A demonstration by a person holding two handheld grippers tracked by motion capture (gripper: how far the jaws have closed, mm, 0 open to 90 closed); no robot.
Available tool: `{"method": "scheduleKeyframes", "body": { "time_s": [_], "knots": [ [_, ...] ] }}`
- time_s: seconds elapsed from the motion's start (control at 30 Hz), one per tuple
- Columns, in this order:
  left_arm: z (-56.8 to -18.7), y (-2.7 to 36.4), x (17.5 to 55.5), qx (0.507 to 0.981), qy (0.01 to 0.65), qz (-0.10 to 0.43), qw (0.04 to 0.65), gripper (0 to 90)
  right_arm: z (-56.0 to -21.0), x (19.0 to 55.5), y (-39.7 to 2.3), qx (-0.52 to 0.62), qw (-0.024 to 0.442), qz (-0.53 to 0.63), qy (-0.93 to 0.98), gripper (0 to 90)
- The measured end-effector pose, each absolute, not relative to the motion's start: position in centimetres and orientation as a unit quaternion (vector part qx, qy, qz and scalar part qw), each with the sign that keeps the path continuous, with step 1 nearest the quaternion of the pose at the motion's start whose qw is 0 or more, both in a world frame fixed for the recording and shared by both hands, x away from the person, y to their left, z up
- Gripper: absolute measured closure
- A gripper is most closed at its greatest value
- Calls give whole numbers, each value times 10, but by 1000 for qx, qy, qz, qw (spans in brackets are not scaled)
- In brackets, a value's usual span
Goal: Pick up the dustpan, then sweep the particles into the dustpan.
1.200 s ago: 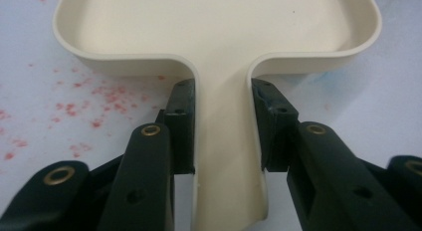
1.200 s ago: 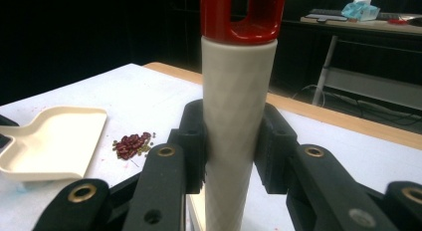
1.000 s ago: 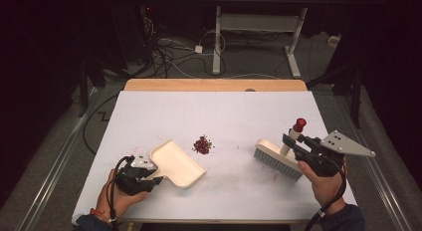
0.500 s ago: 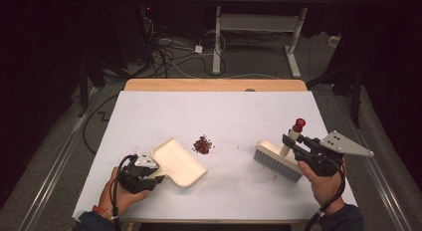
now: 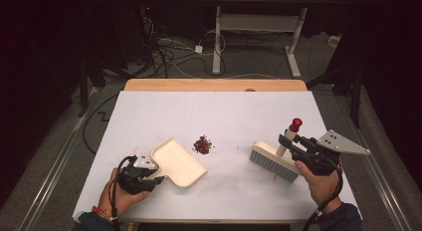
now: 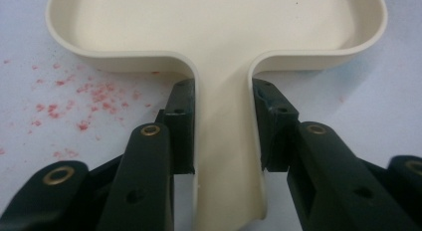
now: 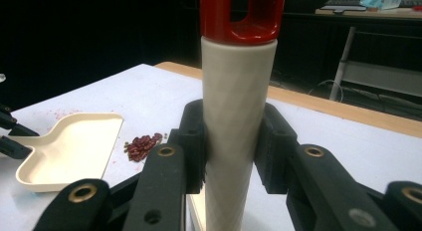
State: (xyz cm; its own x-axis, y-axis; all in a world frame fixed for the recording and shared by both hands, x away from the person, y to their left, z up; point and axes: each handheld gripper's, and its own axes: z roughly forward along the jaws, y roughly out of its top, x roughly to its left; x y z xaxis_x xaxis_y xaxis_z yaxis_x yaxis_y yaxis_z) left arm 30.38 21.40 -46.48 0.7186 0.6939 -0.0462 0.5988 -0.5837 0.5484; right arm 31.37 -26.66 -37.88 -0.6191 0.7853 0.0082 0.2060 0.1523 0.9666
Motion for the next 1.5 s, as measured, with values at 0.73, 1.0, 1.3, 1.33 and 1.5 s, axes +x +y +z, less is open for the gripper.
{"method": "scheduleKeyframes", "body": {
  "time_s": [0.73, 1.0, 1.3, 1.33, 1.5],
  "knots": [
    [-469, 210, 308, 891, 363, 90, 258, 635, -355, 370, -211, 331, 256, 557, 717, 696],
    [-474, 209, 310, 892, 363, 87, 254, 636, -364, 419, -166, 357, 280, 509, 732, 696],
    [-473, 209, 310, 892, 364, 88, 253, 636, -364, 443, -134, 367, 311, 498, 722, 696],
    [-473, 208, 310, 893, 363, 90, 251, 636, -364, 443, -134, 367, 311, 498, 722, 696],
    [-473, 208, 312, 895, 359, 90, 249, 636, -372, 441, -116, 347, 339, 499, 718, 696]
  ]
}}
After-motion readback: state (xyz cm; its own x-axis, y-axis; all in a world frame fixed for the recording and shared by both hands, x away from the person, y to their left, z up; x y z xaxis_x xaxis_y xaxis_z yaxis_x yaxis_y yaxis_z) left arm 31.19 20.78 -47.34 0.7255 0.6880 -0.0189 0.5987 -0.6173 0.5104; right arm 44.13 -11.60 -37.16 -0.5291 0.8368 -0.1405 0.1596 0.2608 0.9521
